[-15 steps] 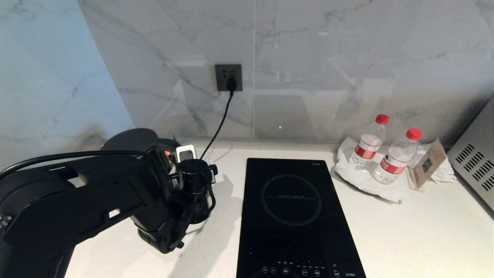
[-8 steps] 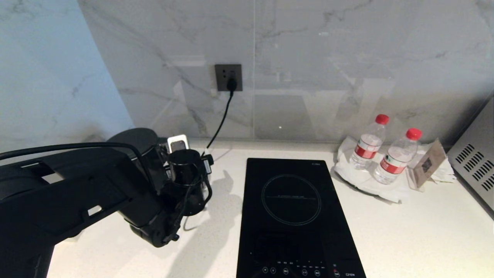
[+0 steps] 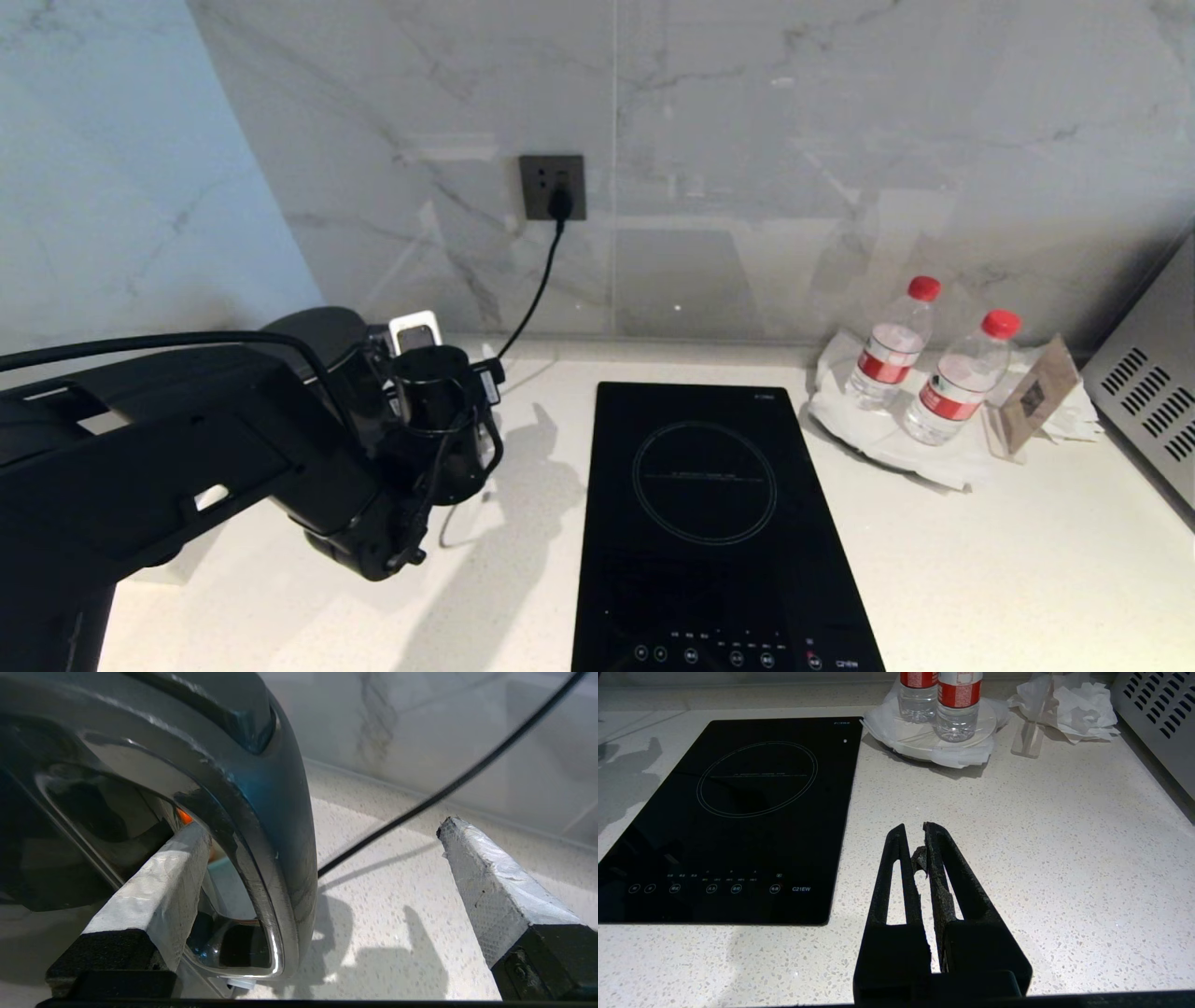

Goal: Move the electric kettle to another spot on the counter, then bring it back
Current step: Pick up the kettle

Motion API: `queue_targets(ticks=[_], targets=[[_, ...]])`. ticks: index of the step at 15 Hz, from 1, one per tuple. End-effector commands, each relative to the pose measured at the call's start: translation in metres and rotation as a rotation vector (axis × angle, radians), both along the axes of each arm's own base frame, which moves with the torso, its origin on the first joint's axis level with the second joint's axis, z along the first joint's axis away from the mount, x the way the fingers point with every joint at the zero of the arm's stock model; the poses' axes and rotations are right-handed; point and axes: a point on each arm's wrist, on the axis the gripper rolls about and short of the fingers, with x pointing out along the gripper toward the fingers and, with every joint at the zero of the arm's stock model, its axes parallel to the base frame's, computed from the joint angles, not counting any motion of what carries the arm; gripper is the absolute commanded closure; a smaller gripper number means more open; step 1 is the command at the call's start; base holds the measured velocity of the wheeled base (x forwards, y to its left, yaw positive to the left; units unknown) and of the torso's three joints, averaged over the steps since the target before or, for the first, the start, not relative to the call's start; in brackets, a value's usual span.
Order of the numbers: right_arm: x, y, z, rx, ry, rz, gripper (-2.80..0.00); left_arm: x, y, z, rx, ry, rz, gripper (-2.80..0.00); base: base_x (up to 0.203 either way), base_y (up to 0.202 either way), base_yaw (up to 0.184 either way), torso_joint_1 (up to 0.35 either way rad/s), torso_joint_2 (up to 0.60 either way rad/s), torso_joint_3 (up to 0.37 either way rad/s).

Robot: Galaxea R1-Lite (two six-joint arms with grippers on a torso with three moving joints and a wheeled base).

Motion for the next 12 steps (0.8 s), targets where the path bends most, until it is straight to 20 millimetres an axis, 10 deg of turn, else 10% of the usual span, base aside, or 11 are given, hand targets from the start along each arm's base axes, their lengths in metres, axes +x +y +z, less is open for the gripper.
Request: queue_targets(ticks=[1,3,4,12], targets=[[0.0,0.0,0.0,0.0,0.001,0.0,0.0,0.0,0.001,0.002,-0.006,-0.011,0.005,-2.8,0.0,0.0,0.0,0.0,0.0,0.0],[0.0,0.0,0.0,0.0,0.001,0.0,0.0,-0.001,0.0,-0.001,-0.002,-0.002,0.002,-2.8,0.0,0.0,0.0,0.0,0.0,0.0],[0.0,0.0,0.0,0.0,0.0,0.0,0.0,-0.002,-0.001,-0.003,0.003,0.005,0.001,0.0,0.0,0.0,0.0,0.0,0.0,0.0],[0.0,0.0,0.0,0.0,0.001,0.0,0.0,-0.006,-0.009,-0.002,0.002,0.003,-0.024,0.0,0.0,0.0,0.0,0.0,0.0,0.0]])
